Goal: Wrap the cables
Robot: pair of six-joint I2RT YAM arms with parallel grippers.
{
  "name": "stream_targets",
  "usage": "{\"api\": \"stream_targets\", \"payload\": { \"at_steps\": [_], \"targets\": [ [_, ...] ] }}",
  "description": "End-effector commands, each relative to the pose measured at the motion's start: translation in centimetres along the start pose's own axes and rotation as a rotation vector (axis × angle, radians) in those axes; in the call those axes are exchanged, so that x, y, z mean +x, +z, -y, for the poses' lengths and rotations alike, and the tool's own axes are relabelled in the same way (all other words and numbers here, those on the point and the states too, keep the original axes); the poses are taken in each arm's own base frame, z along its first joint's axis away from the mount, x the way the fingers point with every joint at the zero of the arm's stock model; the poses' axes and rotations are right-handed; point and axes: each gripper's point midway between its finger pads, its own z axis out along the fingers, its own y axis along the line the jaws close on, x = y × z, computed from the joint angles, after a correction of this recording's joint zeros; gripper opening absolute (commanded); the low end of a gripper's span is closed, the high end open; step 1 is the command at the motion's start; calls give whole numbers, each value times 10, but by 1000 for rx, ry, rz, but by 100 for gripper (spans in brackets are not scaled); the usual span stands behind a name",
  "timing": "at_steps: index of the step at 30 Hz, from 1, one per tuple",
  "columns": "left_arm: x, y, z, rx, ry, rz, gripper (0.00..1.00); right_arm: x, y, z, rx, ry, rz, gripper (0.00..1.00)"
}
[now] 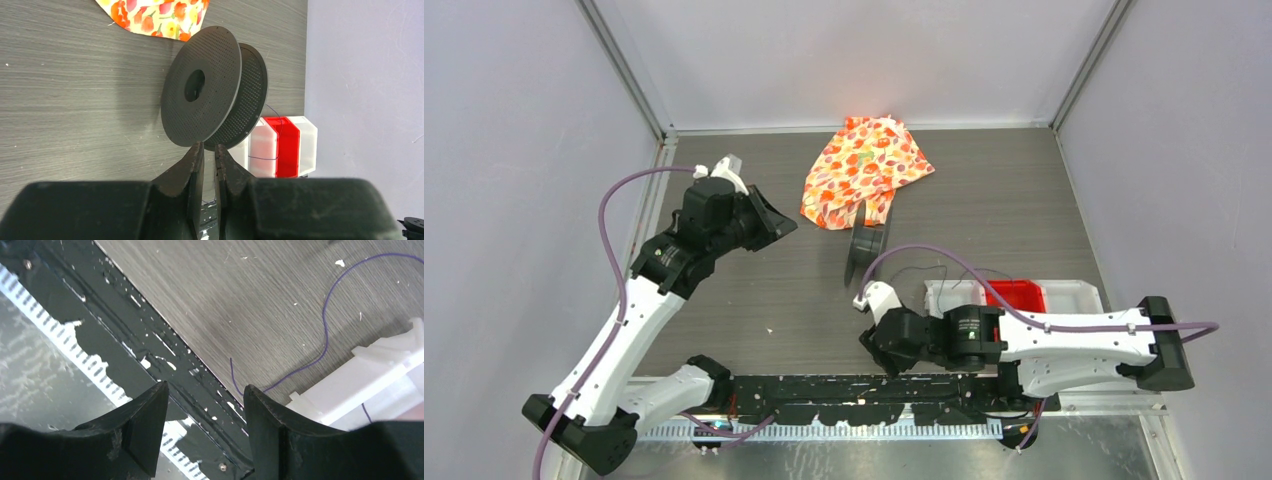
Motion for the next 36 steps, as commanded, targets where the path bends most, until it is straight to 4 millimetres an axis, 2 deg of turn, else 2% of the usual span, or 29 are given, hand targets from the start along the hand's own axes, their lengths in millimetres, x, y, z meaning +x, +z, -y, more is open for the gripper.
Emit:
{"api": "stream_targets", "payload": {
  "at_steps": [1,6,18,27,36],
  "targets": [
    [-10,-9,2,11,16,44,16,-2,-3,-2,42,-158,-72,62],
    [-10,-10,1,9,15,50,16,16,6,8,138,-213,-180,62],
    [-11,-11,-5,-11,13,61,16,50,44,3,181,-172,-303,63],
    [-9,-9,-7,-14,-5,52,16,62,68,17,269,-136,-268,61],
    [-6,-4,-6,-10,-23,37,16,69,76,28,279,-86,-254,55]
  ]
}}
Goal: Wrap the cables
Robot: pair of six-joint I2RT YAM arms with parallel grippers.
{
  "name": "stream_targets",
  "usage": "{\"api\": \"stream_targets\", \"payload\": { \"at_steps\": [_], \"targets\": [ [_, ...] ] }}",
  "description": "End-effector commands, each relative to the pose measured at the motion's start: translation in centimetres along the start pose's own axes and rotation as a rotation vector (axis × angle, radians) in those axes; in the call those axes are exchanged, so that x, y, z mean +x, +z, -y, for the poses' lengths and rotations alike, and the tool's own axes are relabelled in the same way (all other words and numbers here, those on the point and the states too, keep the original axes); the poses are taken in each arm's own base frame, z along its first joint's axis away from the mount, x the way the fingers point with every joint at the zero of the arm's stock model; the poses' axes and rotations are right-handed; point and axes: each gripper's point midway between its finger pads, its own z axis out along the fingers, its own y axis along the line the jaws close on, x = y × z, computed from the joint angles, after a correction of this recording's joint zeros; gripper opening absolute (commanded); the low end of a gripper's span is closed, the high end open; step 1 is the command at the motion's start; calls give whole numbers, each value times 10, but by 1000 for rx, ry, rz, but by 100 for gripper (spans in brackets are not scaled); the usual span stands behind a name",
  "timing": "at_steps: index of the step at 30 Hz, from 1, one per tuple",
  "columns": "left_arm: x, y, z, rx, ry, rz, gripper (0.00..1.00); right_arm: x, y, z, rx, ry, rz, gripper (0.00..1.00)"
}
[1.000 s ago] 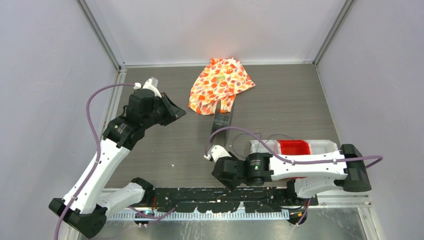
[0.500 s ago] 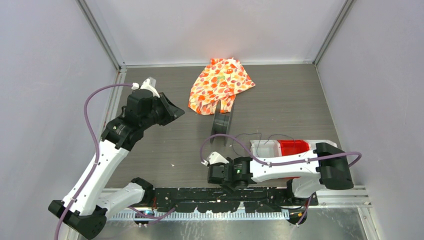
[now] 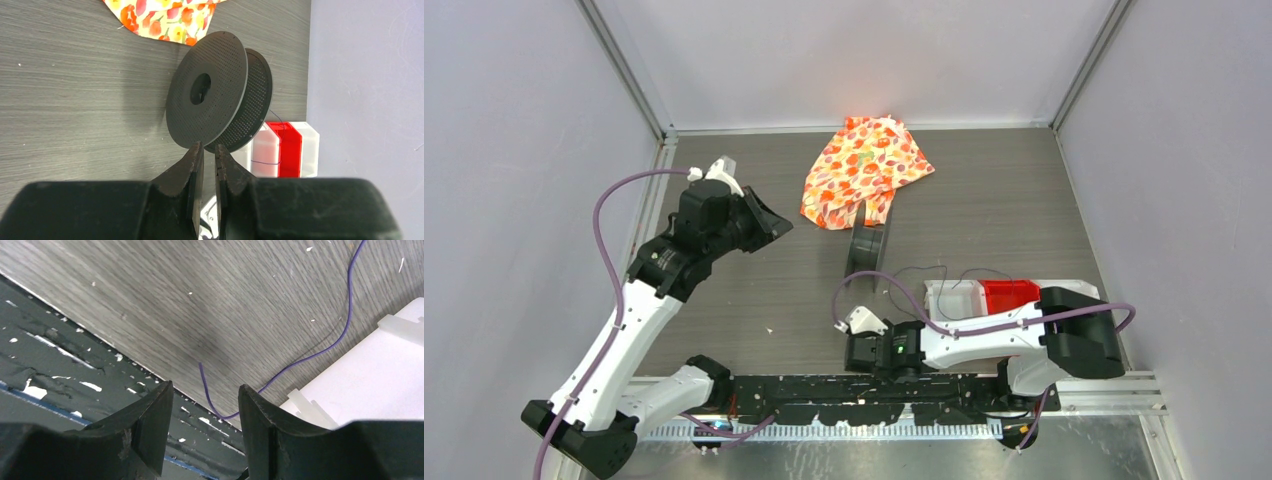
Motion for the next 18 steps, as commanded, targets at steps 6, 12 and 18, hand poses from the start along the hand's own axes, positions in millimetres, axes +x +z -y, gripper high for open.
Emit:
{"api": "stream_targets", "payload": {
  "at_steps": [6,12,18],
  "targets": [
    [1,3,4,25,-29,-3,16,-12,6,16,38,123,45,33],
    [0,2,6,34,-28,-4,16,-25,-15,24,30,148,104,1],
    [-4,-2,13,63,1,8,16,-62,-100,46,-42,223,238,1]
  ]
}}
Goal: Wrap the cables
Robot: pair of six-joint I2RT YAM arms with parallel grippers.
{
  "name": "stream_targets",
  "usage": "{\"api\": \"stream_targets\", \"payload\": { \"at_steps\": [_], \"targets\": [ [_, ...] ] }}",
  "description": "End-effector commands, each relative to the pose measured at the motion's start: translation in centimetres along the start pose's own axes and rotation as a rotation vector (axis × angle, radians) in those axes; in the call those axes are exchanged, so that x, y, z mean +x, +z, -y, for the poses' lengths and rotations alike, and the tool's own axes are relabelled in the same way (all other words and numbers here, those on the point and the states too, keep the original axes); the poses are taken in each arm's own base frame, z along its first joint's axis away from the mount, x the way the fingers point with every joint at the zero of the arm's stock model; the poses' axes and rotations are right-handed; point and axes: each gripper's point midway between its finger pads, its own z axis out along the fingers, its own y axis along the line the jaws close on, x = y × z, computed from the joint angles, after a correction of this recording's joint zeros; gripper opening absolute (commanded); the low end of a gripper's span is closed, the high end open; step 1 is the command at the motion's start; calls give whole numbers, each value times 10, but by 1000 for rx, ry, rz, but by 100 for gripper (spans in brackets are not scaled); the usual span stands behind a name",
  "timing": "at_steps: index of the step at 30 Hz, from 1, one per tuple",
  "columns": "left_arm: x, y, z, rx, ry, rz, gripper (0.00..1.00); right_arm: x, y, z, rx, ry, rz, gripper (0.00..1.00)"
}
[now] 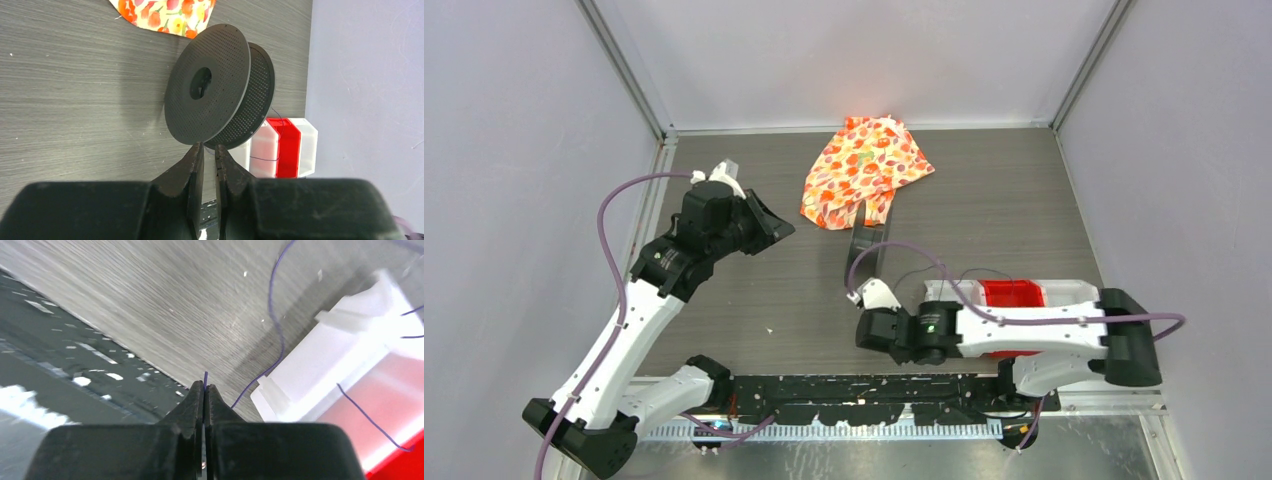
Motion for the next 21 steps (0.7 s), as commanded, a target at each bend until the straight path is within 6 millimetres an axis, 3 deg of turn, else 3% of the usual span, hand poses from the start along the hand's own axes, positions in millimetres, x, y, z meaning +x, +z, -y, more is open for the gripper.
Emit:
{"api": "stream_targets", "payload": {
  "at_steps": [1,5,7,9,12,14,17,21],
  "targets": [
    [-11,-6,17,76,35,34,16,-59,-82,22,-47,129,195,1],
    [4,-1,37,236,134,-30,13,-117,-146,57,-90,337,393,1],
    [13,1,52,374,183,-41,11,-147,-171,80,-105,489,487,1],
    [26,1,61,495,206,-62,16,-175,-188,99,-132,616,555,0],
    [40,3,65,578,266,-54,46,-208,-197,120,-130,747,594,1],
    [51,2,72,597,343,-51,58,-221,-198,128,-87,795,596,1],
    [64,-4,91,643,450,-20,68,-239,-199,122,-108,831,573,1],
    [80,-1,110,679,557,28,73,-256,-205,110,-202,878,600,1]
  ]
}}
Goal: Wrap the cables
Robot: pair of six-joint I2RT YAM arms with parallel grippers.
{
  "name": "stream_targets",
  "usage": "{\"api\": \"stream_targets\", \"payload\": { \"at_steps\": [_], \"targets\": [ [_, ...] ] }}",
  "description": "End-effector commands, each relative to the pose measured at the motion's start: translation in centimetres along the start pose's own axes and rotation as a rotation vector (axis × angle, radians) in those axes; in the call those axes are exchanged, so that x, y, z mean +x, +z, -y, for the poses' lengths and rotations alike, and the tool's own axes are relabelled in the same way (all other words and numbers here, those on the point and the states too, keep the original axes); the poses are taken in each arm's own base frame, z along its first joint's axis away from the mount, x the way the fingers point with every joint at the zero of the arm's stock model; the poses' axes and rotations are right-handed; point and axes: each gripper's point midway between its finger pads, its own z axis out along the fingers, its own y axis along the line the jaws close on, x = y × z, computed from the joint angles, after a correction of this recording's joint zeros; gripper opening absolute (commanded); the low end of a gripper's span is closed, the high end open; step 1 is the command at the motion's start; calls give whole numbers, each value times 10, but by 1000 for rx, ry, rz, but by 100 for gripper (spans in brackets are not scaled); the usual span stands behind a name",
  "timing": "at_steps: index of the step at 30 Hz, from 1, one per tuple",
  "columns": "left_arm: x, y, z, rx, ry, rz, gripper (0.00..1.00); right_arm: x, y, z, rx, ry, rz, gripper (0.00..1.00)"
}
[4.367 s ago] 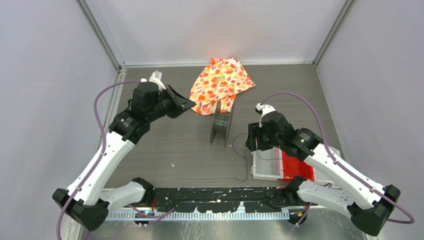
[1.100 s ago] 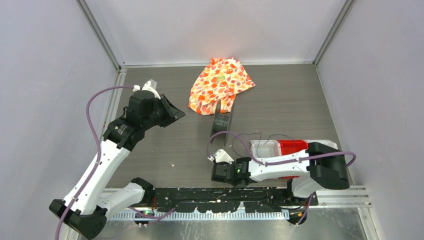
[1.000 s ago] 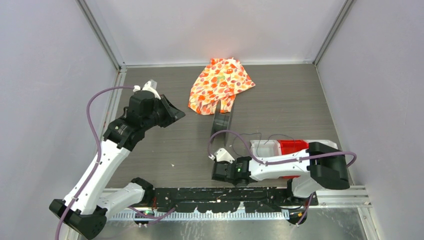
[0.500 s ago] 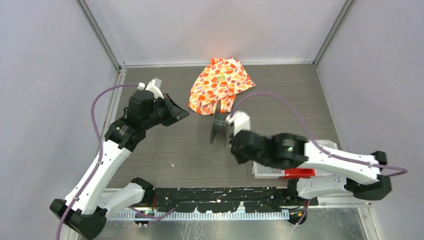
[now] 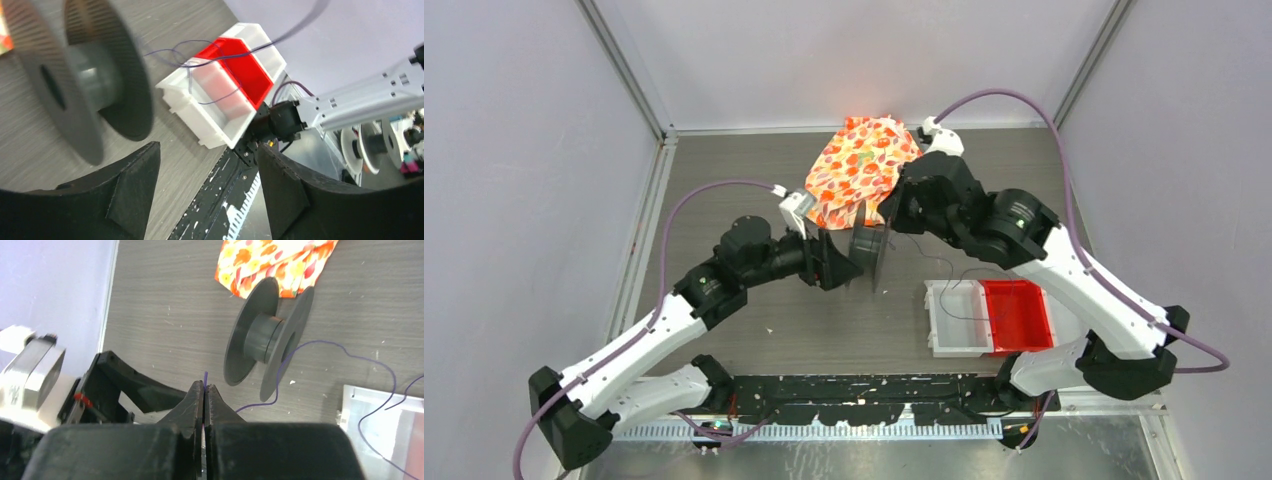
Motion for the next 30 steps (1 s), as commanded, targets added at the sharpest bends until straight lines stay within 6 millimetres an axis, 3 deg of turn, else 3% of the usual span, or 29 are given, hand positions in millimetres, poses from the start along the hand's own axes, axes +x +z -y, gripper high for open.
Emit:
{"api": "stream_targets", "payload": {
  "at_steps": [1,9,21,24,27,28,30],
  "targets": [
    [-35,10,38,84,221,163,73,-7,-3,-18,-64,111,-9,1],
    [-45,24,62,98,377,255,75,-3,-4,-24,-96,144,-48,1],
    [-59,35,55,17,374,368,57,1,-1,-30,-134,161,-67,0],
    [-57,37,56,22,365,357,40,1,-2,-29,-132,159,-66,1],
    [-56,38,59,32,360,340,3,-2,-3,-23,-119,172,-54,1],
    [-55,39,60,33,356,328,1,-3,-4,-20,-113,177,-47,11],
    [-55,38,61,26,331,313,0,-12,-12,-13,-112,163,-3,50]
  ]
}}
